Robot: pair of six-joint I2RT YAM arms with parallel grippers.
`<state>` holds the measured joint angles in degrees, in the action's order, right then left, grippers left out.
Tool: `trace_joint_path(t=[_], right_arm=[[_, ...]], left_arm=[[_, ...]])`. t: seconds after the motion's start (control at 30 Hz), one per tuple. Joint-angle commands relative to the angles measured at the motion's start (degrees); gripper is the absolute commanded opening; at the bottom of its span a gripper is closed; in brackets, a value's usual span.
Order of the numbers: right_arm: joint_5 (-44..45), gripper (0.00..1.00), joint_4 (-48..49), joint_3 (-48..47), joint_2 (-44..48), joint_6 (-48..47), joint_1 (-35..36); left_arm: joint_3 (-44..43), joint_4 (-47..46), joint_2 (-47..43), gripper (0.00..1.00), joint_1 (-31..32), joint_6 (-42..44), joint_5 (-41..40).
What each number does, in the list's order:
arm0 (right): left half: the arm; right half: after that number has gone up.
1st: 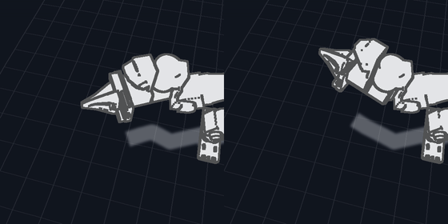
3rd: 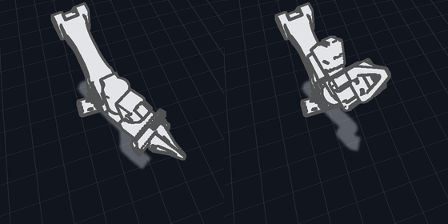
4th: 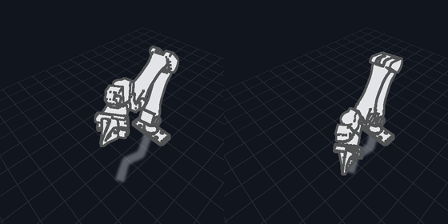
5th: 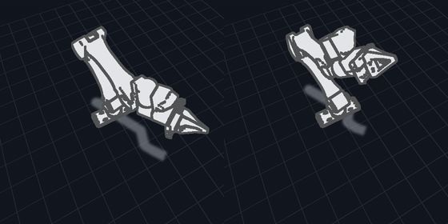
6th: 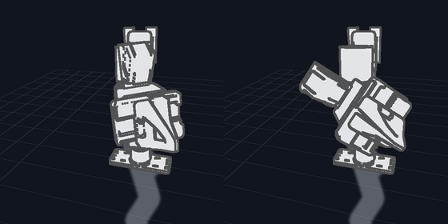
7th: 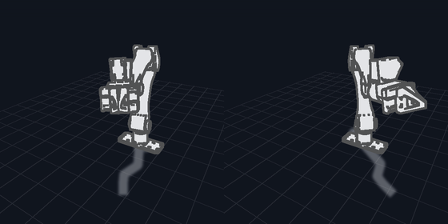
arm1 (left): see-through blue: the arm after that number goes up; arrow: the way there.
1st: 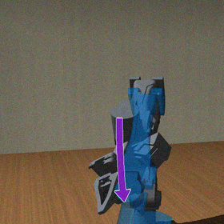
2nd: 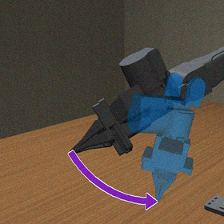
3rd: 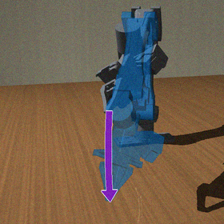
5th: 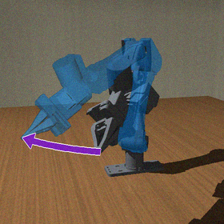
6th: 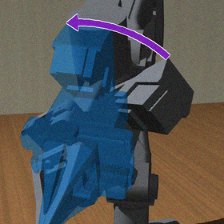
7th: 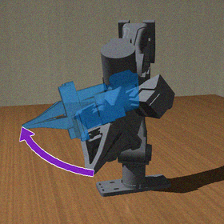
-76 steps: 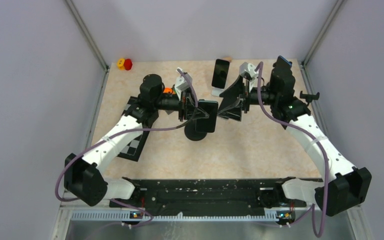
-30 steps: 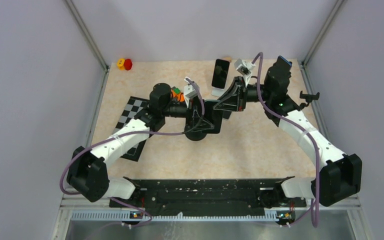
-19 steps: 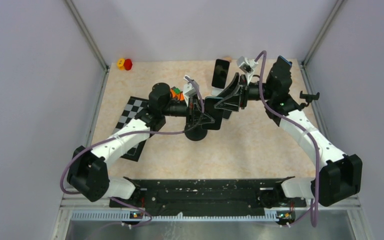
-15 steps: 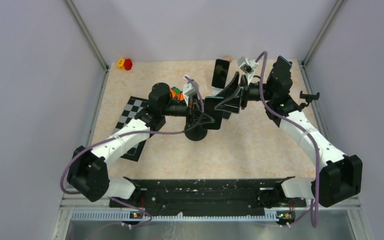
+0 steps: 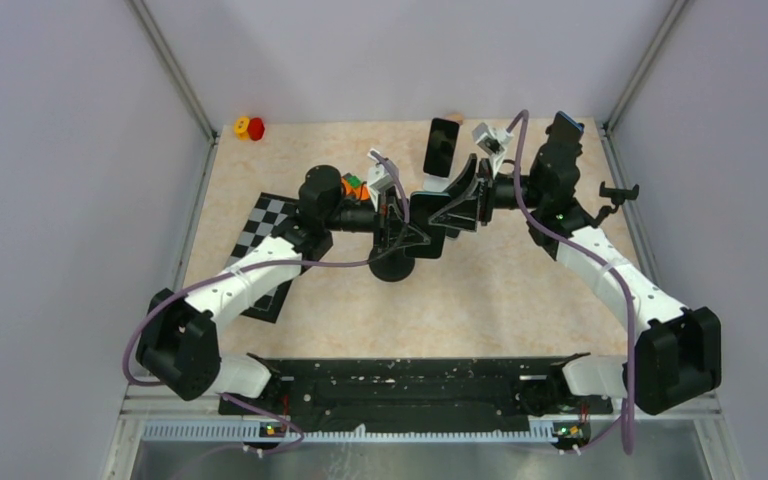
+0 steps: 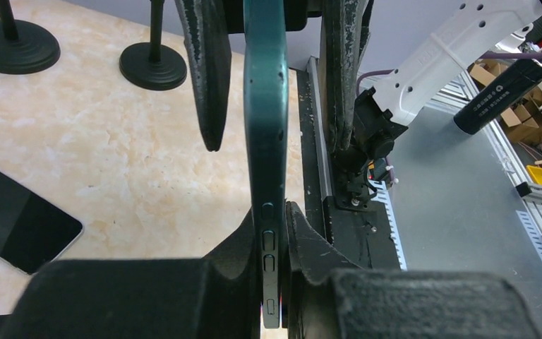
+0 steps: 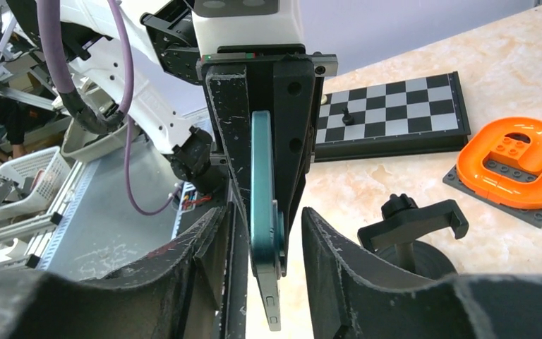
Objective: Place the phone on the phone stand
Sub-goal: Adjust the phone.
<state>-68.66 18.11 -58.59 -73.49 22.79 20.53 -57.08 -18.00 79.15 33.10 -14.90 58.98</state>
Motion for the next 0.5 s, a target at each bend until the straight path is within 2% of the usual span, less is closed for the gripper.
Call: trace_joint_path(t=[0.0,0.17,0.23,0.3,0.4,0.43,0.47], right_arm=[[-0.6,0.42,3.8,-0.4,0.9,1.1,0.8],[-0.7,0.41,3.5,0.0,0.4,0.7,1.3],[-0.8,0.36,3.5,0.1,0.2,0.6,1.5],[-1.1,0.27,3.5,0.0,0.0,0.6,1.7],[-1.7,0.0,3.5,-0.5,0.1,0.2,1.8],[-1.5,0.0,2.6,-0.8,0.4,-0.7,1.7],[-1.1,0.0,1.1,-1.3,0.8,-2.1,1.7]], left_arm=[[-0.5,-4.7,-0.5,0.0,-0.1,-0.2,-0.2],[-0.8,-4.8,-0.4,0.0,-0.1,-0.5,-0.3],[-0.8,-4.9,-0.4,0.0,-0.1,-0.5,-0.4],[-0.7,-4.9,-0.4,0.0,-0.1,-0.4,-0.5],[-0.7,-4.9,-0.3,0.0,-0.1,-0.4,-0.6],[-0.7,-4.9,-0.4,0.04,-0.1,-0.2,-0.8],[-0.7,-4.5,-0.6,0.14,-0.2,0.3,-1.1]])
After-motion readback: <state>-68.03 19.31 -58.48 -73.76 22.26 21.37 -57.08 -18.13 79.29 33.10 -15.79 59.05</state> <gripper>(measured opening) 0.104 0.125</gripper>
